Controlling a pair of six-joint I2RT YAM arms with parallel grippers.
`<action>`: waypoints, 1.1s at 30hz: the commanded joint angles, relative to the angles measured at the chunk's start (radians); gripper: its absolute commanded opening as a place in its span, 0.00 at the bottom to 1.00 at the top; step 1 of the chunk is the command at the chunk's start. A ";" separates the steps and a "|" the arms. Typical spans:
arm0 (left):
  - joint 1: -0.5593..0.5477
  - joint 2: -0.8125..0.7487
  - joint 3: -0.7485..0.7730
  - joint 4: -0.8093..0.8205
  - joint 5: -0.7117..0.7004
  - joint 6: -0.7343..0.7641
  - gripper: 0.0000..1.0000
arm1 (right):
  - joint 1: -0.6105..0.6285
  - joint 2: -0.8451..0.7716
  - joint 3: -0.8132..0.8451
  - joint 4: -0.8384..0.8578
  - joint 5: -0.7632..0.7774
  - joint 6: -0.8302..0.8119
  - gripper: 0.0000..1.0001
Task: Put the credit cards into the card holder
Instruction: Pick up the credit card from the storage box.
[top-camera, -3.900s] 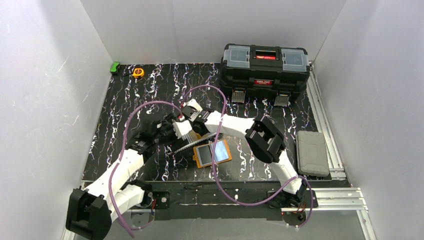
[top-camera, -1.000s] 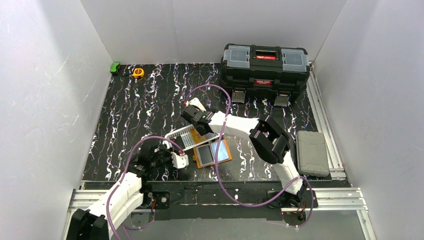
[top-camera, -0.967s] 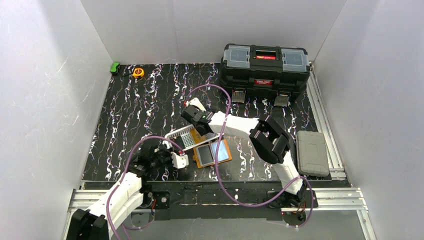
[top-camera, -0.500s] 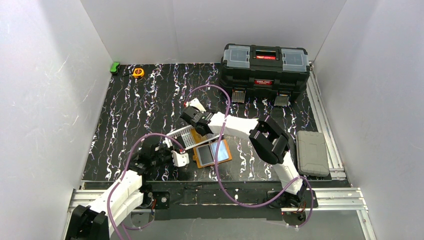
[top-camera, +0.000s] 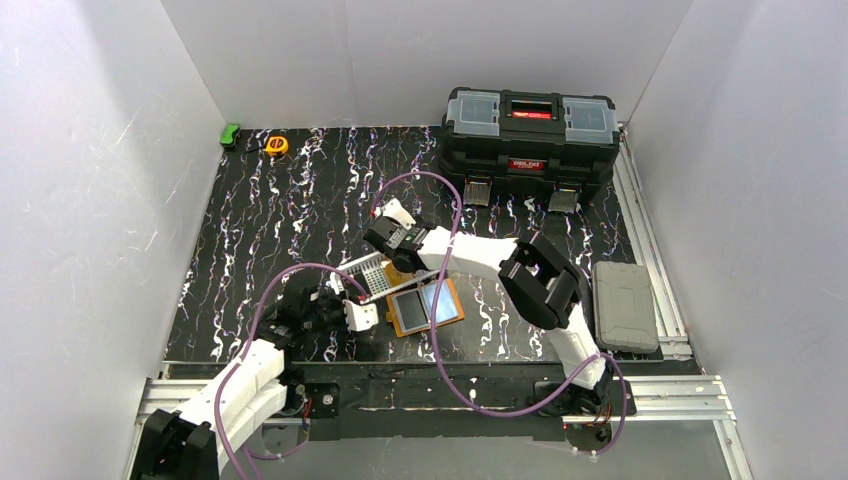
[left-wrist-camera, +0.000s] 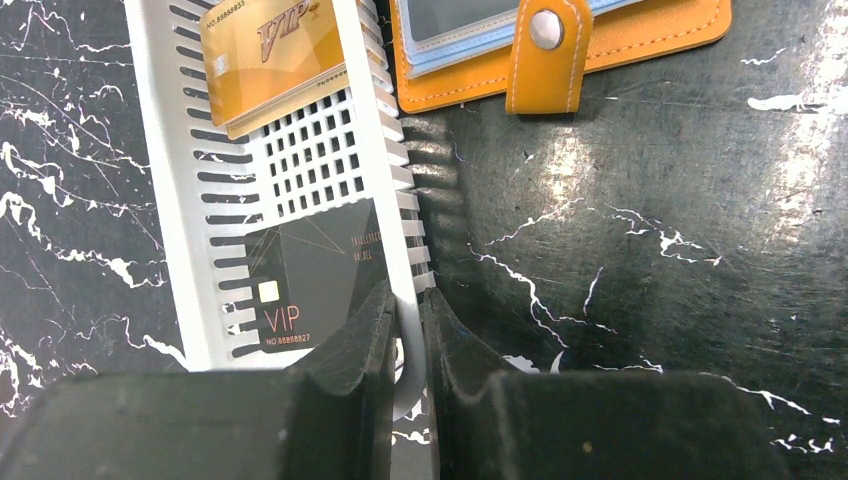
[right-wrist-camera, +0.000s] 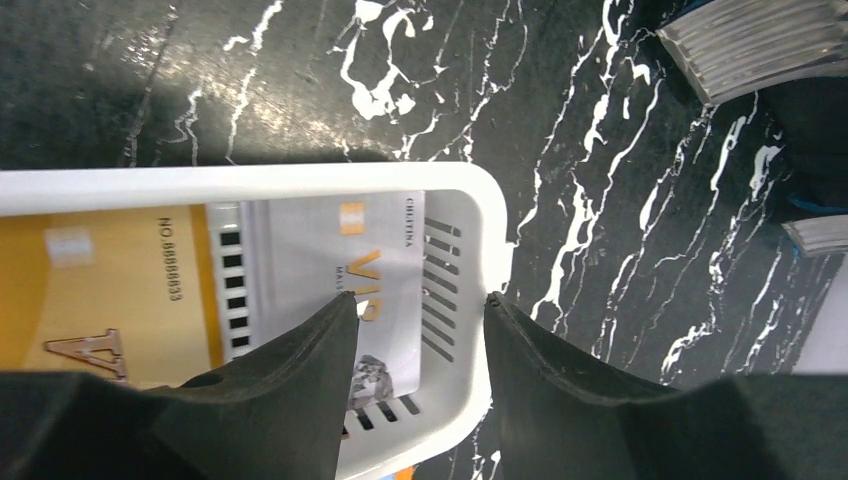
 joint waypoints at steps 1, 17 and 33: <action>0.005 0.002 0.037 -0.021 0.015 -0.028 0.00 | -0.004 -0.071 -0.020 0.006 0.068 -0.021 0.56; 0.005 -0.005 0.033 -0.010 0.018 -0.040 0.00 | 0.029 -0.033 0.018 0.030 -0.123 0.023 0.63; 0.005 -0.008 0.036 -0.018 0.018 -0.035 0.00 | -0.007 0.012 0.012 -0.007 -0.071 0.052 0.62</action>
